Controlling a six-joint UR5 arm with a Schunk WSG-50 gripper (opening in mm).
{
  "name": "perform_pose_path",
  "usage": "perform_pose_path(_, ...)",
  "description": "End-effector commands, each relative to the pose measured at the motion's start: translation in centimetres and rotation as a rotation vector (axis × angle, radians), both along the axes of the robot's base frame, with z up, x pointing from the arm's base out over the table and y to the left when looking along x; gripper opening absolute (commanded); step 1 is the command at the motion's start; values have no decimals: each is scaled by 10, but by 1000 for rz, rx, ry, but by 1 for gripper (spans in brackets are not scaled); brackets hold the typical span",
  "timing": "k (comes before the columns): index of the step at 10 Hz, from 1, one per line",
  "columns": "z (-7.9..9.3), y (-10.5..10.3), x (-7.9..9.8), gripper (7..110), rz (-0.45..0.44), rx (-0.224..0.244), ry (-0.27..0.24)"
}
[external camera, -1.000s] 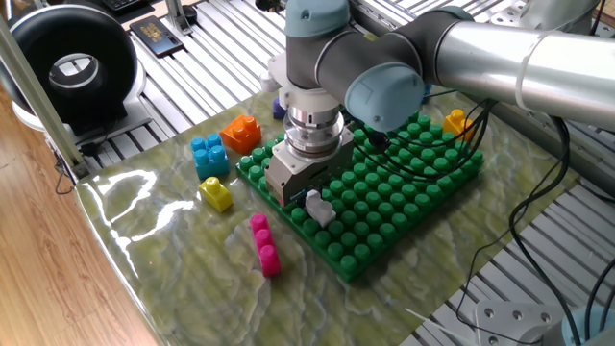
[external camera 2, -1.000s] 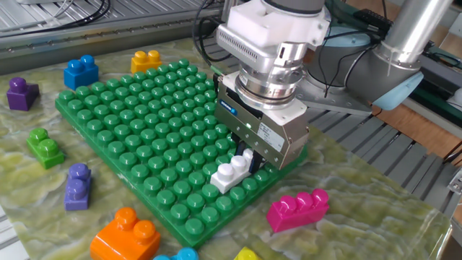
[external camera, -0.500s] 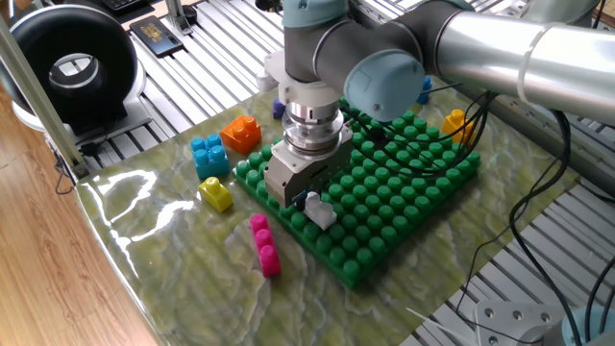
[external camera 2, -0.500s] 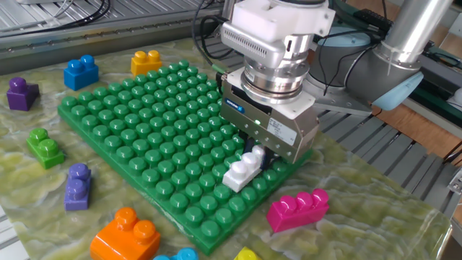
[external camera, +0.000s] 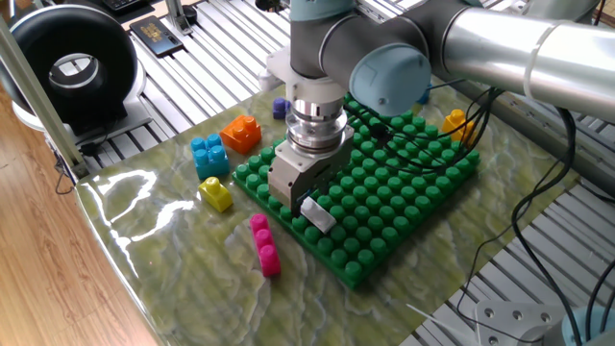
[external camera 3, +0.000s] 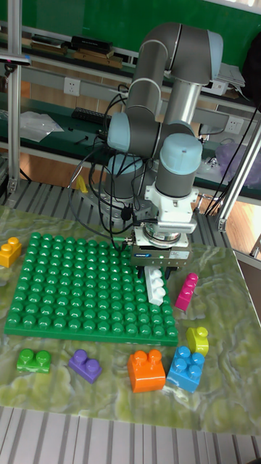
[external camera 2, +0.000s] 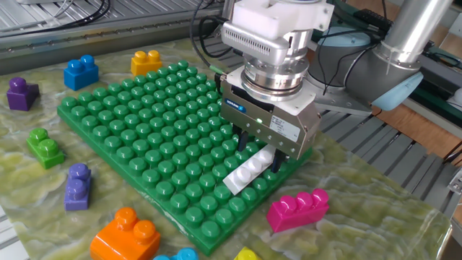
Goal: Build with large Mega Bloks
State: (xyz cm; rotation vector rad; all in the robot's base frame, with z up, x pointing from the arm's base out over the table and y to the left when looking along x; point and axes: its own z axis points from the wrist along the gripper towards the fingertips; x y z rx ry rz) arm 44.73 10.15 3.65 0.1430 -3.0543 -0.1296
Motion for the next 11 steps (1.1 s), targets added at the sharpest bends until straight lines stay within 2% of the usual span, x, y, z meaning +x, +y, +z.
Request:
perform_pose_path(1, 3, -1, 0, 66, -32, 8, 1)
perform_pose_path(2, 3, -3, 0, 66, -57, -8, 5)
perform_pose_path(3, 4, -7, -1, 44, -88, -42, 10)
perform_pose_path(6, 8, 9, -1, 44, -133, -47, 17)
perform_pose_path(8, 6, 13, -1, 44, -143, -51, 16)
perform_pose_path(9, 5, 12, 0, 7, -143, -53, 16)
perform_pose_path(11, 4, 12, 0, 7, -147, -49, 16)
